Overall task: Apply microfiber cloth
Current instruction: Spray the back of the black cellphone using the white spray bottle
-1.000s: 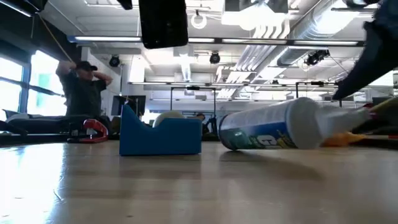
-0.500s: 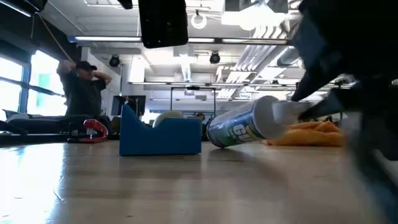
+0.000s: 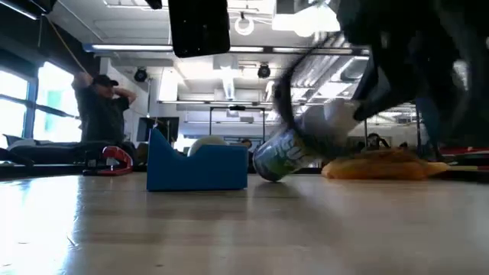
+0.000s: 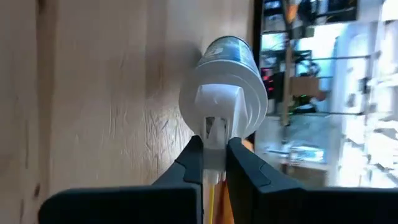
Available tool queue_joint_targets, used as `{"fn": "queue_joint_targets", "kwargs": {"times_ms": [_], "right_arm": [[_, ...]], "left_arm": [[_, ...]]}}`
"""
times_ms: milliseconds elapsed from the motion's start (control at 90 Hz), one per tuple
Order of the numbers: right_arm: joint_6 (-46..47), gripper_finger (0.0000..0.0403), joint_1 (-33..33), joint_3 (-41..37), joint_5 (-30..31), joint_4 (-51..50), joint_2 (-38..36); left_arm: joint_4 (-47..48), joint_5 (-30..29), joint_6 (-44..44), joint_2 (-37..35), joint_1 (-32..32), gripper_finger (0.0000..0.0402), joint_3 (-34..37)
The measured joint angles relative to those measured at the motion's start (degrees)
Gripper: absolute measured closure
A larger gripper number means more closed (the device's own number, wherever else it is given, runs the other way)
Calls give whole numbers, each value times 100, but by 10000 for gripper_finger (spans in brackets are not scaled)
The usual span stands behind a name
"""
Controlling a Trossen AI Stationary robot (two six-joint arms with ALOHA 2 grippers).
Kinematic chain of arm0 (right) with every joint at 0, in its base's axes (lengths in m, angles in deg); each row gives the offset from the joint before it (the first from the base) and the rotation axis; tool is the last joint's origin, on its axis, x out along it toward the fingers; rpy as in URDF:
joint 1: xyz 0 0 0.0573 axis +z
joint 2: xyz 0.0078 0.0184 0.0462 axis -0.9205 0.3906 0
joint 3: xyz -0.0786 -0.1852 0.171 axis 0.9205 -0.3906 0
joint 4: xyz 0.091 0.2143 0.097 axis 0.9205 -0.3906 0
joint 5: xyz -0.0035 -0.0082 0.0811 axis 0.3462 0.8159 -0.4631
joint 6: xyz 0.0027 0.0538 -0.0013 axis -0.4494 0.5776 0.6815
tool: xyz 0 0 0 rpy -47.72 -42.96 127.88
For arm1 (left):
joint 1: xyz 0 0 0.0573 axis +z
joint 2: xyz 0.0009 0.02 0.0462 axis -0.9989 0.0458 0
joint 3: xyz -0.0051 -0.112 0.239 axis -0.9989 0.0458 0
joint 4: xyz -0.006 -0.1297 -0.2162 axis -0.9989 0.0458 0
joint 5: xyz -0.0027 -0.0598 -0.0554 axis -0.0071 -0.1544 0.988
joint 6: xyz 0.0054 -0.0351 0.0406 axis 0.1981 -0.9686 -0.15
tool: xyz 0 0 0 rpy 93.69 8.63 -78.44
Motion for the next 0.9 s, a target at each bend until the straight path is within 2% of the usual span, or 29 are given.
{"fn": "queue_joint_targets", "kwargs": {"times_ms": [500, 667, 900], "right_arm": [[-196, 397, -591, 4, -755, 22, -1300], [-366, 397, -935, 147, -1352, 6, -1615], [-1098, 397, -1597, 911, -2470, 1, -1782]], "left_arm": [[-23, 0, 13, 0, 0, 389, 0], [-22, 0, 13, 0, 0, 389, 0], [-25, 0, 11, 0, 0, 389, 0]]}}
